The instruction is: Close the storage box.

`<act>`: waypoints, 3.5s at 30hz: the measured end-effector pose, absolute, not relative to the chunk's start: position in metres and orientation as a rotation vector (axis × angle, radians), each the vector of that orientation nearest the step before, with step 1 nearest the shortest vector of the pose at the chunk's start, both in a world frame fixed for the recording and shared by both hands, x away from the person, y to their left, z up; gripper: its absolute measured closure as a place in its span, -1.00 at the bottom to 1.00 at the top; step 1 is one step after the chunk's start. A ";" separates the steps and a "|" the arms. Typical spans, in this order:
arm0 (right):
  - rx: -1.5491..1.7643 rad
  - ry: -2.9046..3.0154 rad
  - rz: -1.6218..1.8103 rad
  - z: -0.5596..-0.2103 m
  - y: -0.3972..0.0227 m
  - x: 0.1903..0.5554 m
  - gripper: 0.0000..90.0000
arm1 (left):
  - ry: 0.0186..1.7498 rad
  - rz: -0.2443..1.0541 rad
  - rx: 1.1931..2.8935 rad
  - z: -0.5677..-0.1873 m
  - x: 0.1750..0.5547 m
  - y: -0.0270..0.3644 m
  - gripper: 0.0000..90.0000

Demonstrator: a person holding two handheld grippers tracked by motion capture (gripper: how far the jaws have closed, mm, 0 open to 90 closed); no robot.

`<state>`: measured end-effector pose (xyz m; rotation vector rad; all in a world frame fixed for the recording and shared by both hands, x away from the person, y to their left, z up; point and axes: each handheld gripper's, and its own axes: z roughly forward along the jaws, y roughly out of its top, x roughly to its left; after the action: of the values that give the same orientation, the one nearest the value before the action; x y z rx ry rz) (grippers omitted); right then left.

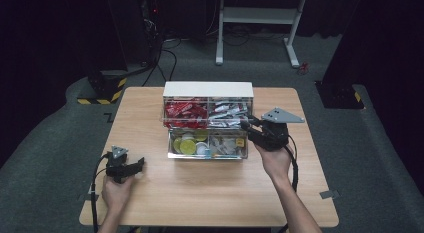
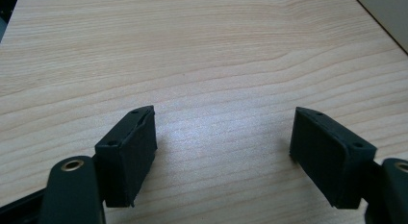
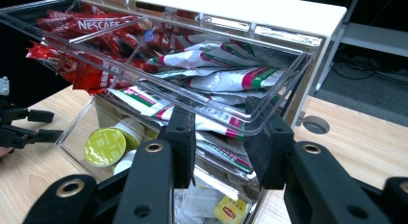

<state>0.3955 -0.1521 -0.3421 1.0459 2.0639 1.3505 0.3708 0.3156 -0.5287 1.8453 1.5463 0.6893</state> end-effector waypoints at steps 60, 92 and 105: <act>1.093 2.063 1.357 -0.313 -0.136 0.421 0.29 | 1.469 0.594 1.929 -0.525 0.366 0.302 -0.53; 1.109 2.069 1.396 -0.312 -0.142 0.422 0.26 | 1.203 0.491 1.831 -0.447 0.358 0.273 -0.38; 1.113 2.070 1.406 -0.312 -0.143 0.423 0.26 | 1.096 0.503 1.843 -0.412 0.360 0.265 -0.33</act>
<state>0.4227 -0.1434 -0.3123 1.1132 2.0701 1.4065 0.3601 0.2650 -0.4123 1.8431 1.0960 0.5027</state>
